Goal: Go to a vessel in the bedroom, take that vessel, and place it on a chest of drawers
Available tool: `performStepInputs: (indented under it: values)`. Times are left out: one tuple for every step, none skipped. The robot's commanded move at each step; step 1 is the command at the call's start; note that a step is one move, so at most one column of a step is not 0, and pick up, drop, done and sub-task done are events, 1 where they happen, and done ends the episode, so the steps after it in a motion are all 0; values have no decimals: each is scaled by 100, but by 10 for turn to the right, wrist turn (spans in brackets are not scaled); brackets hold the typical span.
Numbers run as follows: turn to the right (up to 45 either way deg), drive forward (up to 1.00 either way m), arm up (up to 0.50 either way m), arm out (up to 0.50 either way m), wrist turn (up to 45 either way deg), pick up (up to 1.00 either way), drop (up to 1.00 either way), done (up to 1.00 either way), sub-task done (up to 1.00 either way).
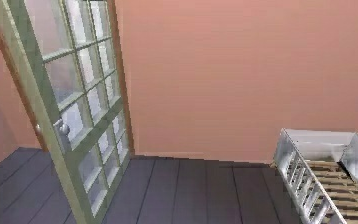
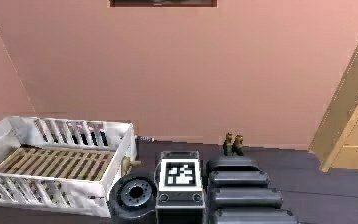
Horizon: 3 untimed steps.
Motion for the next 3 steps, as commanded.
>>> performStepInputs:
  values:
    - [-450,0,0,0,0,0,0,0,0]
    - [0,75,0,0,0,0,0,0,0]
    - [-90,0,0,0,0,0,0,0,0]
